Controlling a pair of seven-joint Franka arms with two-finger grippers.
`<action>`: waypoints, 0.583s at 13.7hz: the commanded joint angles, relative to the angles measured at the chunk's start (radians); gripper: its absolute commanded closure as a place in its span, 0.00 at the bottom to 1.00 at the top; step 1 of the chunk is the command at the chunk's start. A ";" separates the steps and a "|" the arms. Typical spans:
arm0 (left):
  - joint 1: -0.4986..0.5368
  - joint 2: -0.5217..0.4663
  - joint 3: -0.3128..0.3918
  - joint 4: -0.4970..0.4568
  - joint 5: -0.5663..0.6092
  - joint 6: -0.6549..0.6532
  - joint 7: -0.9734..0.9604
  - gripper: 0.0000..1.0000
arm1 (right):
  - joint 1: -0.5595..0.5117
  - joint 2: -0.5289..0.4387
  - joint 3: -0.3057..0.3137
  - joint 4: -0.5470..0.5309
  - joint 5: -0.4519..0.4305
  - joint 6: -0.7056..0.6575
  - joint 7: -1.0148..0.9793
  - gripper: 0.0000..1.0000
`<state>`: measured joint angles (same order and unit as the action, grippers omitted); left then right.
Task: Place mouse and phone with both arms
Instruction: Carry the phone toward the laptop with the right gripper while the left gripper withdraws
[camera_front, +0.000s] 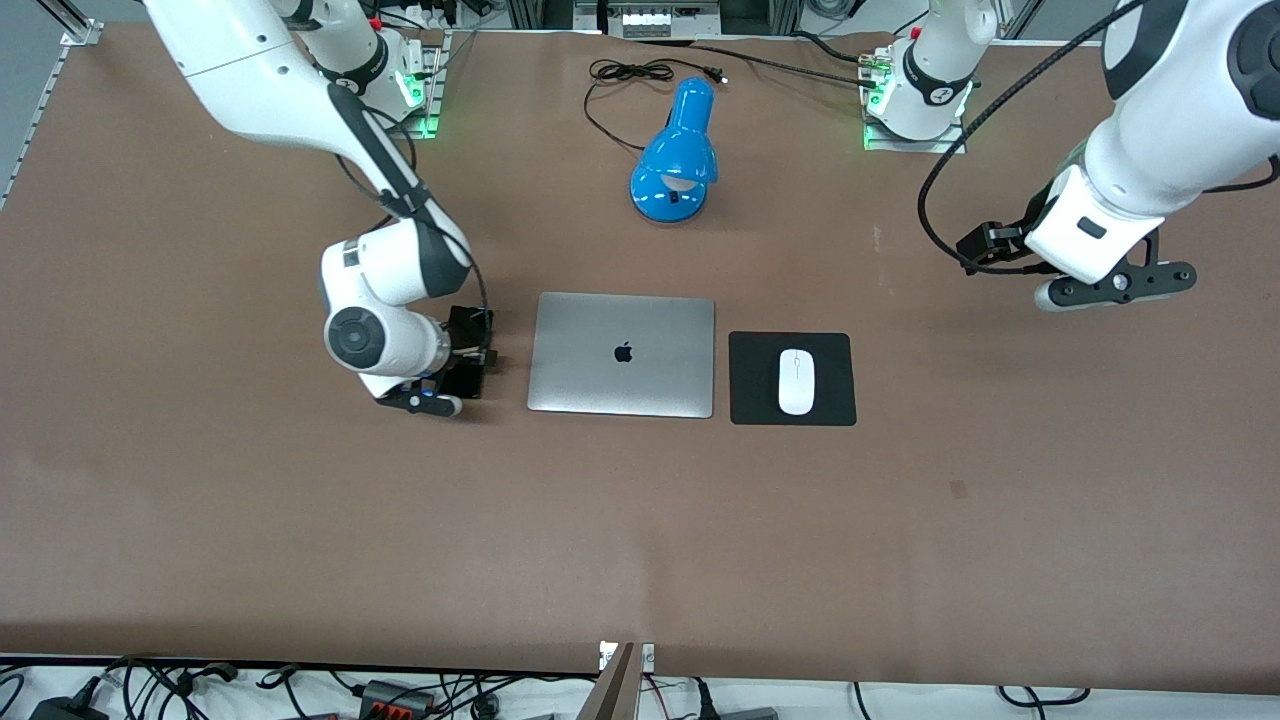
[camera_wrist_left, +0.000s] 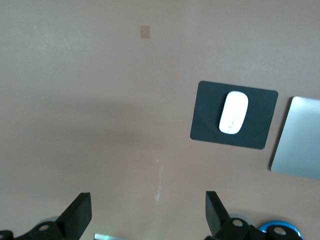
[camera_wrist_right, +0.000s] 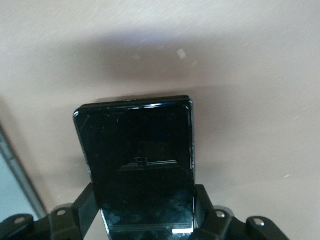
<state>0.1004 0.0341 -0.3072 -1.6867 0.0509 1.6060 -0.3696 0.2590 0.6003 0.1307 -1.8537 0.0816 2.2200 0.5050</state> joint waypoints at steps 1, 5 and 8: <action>0.036 -0.063 0.000 -0.067 -0.010 0.057 0.006 0.00 | 0.014 0.004 -0.006 0.019 0.013 -0.008 0.020 0.73; 0.036 -0.062 0.000 -0.033 -0.013 0.045 0.057 0.00 | 0.014 0.018 -0.006 0.019 0.003 0.003 0.014 0.73; 0.036 -0.043 0.005 -0.010 -0.014 0.045 0.124 0.00 | 0.025 0.029 -0.006 0.019 0.004 0.009 0.020 0.73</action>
<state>0.1288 -0.0105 -0.3044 -1.7155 0.0509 1.6463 -0.3184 0.2713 0.6200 0.1254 -1.8516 0.0816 2.2273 0.5146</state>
